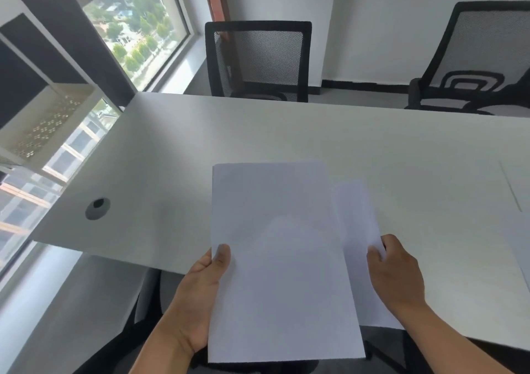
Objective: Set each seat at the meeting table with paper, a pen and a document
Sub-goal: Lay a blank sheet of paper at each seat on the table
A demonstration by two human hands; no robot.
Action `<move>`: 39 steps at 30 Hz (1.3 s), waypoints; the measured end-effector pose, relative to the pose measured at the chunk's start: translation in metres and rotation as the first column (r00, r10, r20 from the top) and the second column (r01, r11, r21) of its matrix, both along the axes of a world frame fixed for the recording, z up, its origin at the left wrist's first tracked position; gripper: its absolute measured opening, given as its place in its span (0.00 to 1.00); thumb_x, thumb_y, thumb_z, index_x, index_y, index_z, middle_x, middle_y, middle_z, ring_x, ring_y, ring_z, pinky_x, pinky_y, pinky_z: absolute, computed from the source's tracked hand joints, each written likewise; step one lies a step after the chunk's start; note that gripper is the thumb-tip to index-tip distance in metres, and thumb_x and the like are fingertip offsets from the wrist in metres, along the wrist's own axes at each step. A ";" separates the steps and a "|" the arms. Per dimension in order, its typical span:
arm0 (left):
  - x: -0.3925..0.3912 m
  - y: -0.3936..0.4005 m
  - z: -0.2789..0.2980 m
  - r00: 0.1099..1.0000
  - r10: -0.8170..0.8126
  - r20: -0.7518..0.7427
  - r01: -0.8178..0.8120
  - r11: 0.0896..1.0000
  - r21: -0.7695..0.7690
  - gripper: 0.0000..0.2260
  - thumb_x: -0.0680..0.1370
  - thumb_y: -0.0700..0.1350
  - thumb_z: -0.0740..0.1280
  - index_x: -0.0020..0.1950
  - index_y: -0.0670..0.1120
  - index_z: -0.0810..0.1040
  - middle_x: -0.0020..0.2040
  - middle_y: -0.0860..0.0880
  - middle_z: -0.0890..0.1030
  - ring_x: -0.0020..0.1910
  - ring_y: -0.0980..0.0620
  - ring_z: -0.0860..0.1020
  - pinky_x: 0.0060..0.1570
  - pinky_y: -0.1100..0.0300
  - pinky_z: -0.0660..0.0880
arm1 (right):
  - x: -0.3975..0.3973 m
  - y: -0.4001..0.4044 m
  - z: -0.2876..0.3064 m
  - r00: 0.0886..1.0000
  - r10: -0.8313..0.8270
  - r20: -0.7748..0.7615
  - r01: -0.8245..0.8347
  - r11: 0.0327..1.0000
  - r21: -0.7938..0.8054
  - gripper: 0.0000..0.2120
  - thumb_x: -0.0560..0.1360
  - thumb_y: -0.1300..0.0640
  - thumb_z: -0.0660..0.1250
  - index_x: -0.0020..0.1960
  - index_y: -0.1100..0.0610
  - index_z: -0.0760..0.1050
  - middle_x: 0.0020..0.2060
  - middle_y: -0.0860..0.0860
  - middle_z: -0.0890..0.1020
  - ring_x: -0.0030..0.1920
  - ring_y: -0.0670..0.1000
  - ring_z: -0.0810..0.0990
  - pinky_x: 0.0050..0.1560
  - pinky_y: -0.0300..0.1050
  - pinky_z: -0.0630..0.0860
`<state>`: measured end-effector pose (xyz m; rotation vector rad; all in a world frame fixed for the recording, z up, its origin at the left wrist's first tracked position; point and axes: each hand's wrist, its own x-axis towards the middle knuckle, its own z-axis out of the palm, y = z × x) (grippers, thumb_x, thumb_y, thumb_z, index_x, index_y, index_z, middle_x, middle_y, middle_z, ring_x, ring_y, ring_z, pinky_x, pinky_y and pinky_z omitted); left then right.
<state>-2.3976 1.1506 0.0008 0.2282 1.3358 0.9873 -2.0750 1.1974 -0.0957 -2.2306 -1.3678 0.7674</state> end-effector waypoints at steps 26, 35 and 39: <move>0.052 0.034 -0.004 0.985 -0.168 0.034 0.168 0.986 0.014 0.19 0.85 0.52 0.65 0.70 0.43 0.82 0.65 0.38 0.86 0.60 0.35 0.87 0.52 0.42 0.87 | 0.004 0.018 0.011 0.975 -0.206 -0.086 0.217 0.962 0.163 0.10 0.81 0.52 0.72 0.48 0.57 0.76 0.45 0.50 0.79 0.48 0.57 0.74 0.46 0.52 0.72; 0.142 0.058 0.073 0.930 -0.368 -0.007 0.365 0.921 0.134 0.15 0.87 0.50 0.63 0.66 0.47 0.85 0.61 0.41 0.88 0.55 0.38 0.89 0.46 0.46 0.88 | 0.070 -0.037 0.146 0.583 -0.153 -0.798 0.231 0.973 -0.018 0.20 0.85 0.42 0.67 0.56 0.60 0.80 0.51 0.56 0.86 0.49 0.50 0.83 0.55 0.51 0.73; 0.207 0.054 0.112 0.866 -0.494 -0.075 0.498 0.843 0.201 0.14 0.87 0.49 0.63 0.67 0.48 0.85 0.61 0.43 0.89 0.57 0.40 0.88 0.54 0.45 0.84 | 0.118 -0.072 0.185 0.666 -0.167 -0.727 0.312 0.948 0.068 0.28 0.76 0.40 0.73 0.62 0.62 0.74 0.54 0.67 0.81 0.48 0.58 0.76 0.51 0.58 0.71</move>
